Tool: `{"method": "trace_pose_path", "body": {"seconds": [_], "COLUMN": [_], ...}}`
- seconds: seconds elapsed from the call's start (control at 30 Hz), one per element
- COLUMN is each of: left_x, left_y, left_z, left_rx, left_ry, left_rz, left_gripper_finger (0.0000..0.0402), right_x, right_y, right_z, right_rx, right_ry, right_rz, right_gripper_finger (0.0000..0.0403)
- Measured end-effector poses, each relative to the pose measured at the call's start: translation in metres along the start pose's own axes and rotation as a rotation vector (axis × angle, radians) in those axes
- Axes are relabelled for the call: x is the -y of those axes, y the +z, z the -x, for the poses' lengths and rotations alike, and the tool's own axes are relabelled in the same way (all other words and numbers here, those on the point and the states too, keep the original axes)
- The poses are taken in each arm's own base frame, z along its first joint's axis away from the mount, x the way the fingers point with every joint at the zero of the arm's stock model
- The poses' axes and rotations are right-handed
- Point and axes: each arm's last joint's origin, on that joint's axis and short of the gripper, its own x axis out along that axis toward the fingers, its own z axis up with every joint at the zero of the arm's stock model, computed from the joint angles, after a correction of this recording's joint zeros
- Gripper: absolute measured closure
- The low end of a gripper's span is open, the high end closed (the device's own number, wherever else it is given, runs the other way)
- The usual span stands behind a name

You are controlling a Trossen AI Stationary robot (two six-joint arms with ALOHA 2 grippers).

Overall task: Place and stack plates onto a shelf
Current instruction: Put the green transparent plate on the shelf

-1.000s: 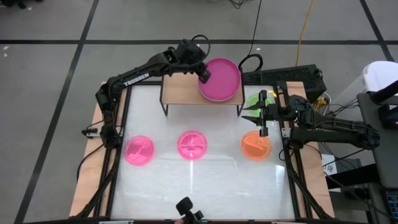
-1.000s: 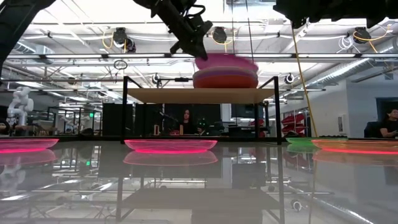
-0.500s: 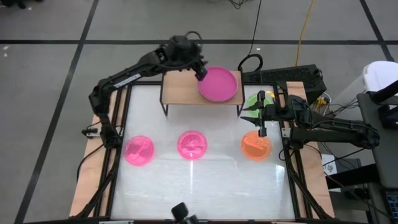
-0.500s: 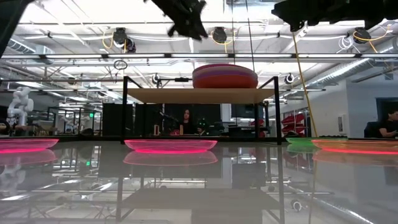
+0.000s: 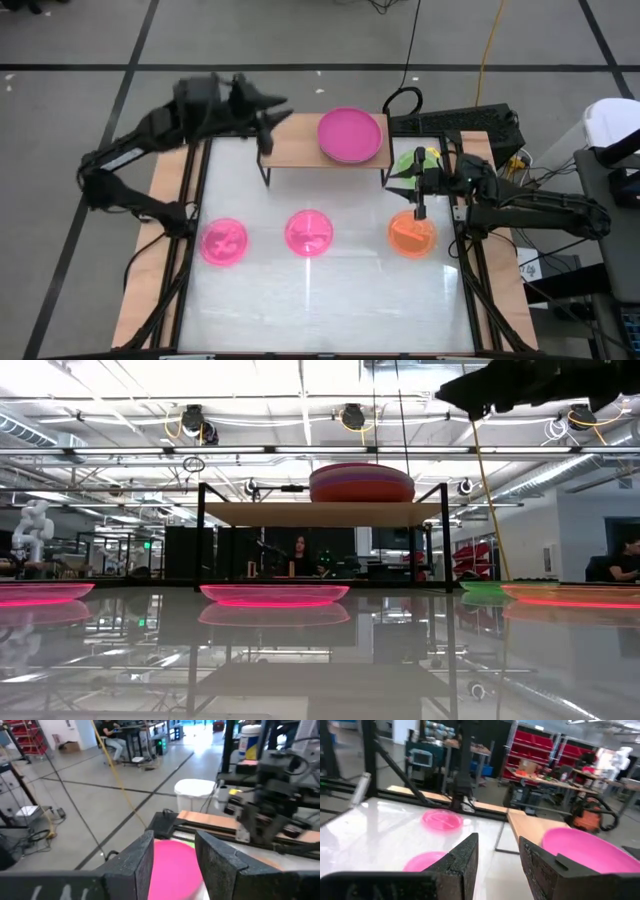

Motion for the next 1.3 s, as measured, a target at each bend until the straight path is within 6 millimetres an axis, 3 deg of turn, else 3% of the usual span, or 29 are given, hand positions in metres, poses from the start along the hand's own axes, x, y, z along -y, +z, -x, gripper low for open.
{"method": "trace_pose_path", "body": {"seconds": [0.27, 0.5, 0.73, 0.9, 1.17, 1.3], "left_x": [0.035, 0.049, 0.052, 0.053, 0.052, 0.052], "left_y": [-0.096, -0.155, -0.183, -0.196, -0.199, -0.200], "left_z": [-0.002, 0.000, -0.001, -0.002, -0.002, -0.003], "left_rx": [0.123, 0.184, 0.198, 0.163, 0.156, 0.145], "left_ry": [-0.088, -0.136, -0.142, -0.141, -0.102, -0.102], "left_rz": [0.111, 0.178, 0.204, 0.189, 0.149, 0.144], "left_gripper_finger": [0.0252, 0.0252, 0.0252, 0.0252, 0.0252, 0.0252], "right_x": [0.001, 0.001, 0.011, 0.017, 0.010, 0.005], "right_y": [-0.013, -0.018, 0.011, 0.016, -0.025, -0.046], "right_z": [-0.001, -0.001, -0.009, -0.017, -0.022, -0.023], "right_rx": [-0.021, -0.113, -0.271, -0.562, -1.033, -1.135], "right_ry": [-0.109, -0.125, -0.116, -0.144, -0.055, -0.031], "right_rz": [0.023, -0.079, -0.073, -0.085, -0.122, -0.128], "right_gripper_finger": [0.0279, 0.0279, 0.0280, 0.0280, 0.0280, 0.0280]}}
